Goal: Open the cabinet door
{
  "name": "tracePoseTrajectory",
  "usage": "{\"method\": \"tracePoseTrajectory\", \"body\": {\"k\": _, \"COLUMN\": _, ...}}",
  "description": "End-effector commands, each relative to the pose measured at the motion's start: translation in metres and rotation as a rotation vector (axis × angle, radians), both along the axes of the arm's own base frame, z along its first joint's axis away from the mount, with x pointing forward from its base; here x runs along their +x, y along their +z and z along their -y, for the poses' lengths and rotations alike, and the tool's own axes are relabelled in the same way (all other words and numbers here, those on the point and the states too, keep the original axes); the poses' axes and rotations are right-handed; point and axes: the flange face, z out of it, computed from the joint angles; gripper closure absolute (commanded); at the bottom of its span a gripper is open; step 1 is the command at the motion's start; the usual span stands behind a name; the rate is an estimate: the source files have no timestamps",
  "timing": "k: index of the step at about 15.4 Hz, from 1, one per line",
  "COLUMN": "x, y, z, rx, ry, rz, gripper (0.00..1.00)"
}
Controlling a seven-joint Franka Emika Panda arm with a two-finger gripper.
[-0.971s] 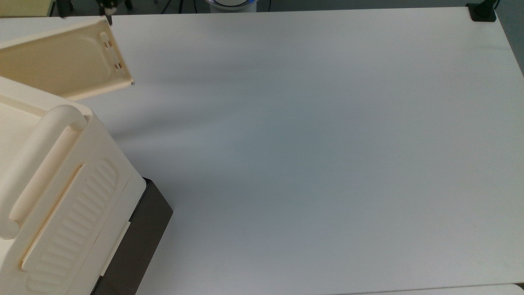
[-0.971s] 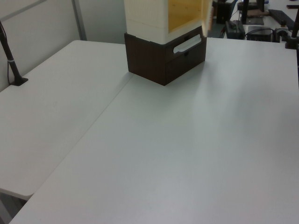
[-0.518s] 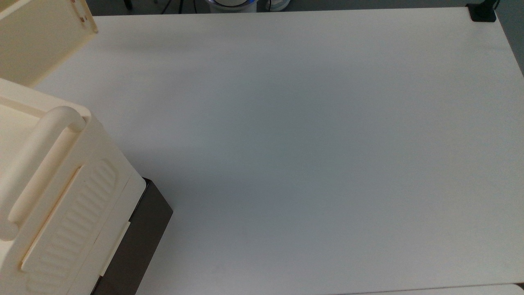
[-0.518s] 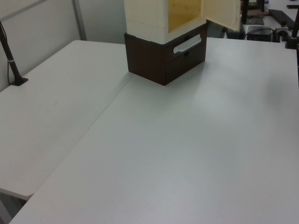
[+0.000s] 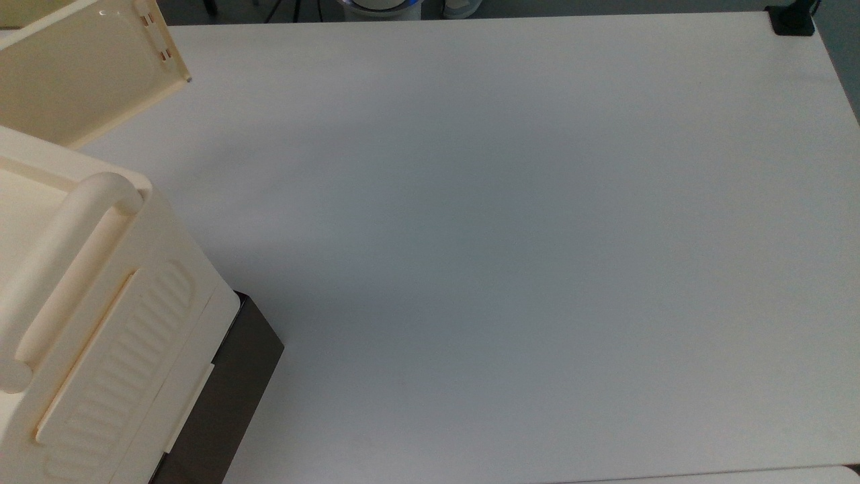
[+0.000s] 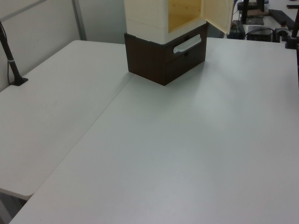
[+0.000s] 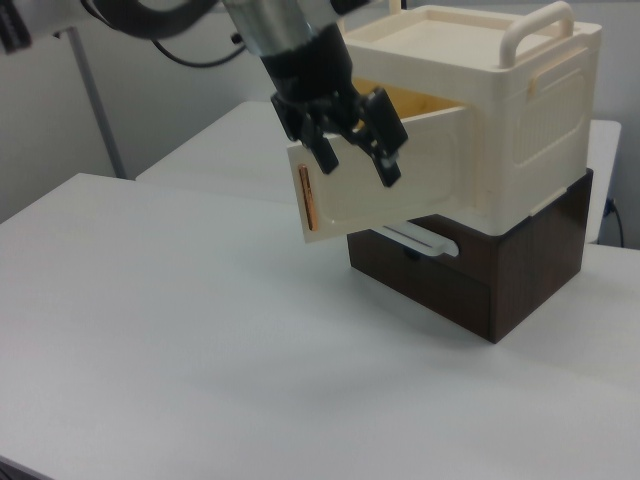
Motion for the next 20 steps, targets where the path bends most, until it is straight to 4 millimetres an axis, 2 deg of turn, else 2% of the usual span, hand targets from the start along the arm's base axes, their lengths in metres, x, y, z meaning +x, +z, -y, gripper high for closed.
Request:
{"method": "tracePoseTrajectory", "body": {"k": 1, "x": -0.004, "y": 0.023, "z": -0.032, "rx": 0.084, "ry": 0.010, "rz": 0.071, "gripper": 0.00}}
{"method": "tracePoseTrajectory", "body": {"k": 3, "x": 0.006, "y": 0.031, "z": -0.064, "rx": 0.160, "ry": -0.036, "rz": 0.125, "gripper": 0.00}}
{"method": "tracePoseTrajectory", "body": {"k": 6, "x": 0.033, "y": 0.029, "z": -0.125, "rx": 0.203, "ry": -0.005, "rz": 0.117, "gripper": 0.00}}
{"method": "tracePoseTrajectory", "body": {"k": 10, "x": 0.049, "y": 0.012, "z": -0.206, "rx": 0.250, "ry": 0.101, "rz": 0.002, "gripper": 0.00}}
{"method": "tracePoseTrajectory", "body": {"k": 12, "x": 0.058, "y": -0.008, "z": -0.246, "rx": 0.263, "ry": 0.157, "rz": -0.062, "gripper": 0.00}}
{"method": "tracePoseTrajectory", "body": {"k": 15, "x": 0.073, "y": -0.033, "z": -0.276, "rx": 0.266, "ry": 0.203, "rz": -0.111, "gripper": 0.00}}
{"method": "tracePoseTrajectory", "body": {"k": 17, "x": 0.079, "y": -0.048, "z": -0.281, "rx": 0.267, "ry": 0.221, "rz": -0.135, "gripper": 0.00}}
{"method": "tracePoseTrajectory", "body": {"k": 20, "x": 0.101, "y": -0.071, "z": -0.289, "rx": 0.249, "ry": 0.230, "rz": -0.148, "gripper": 0.00}}
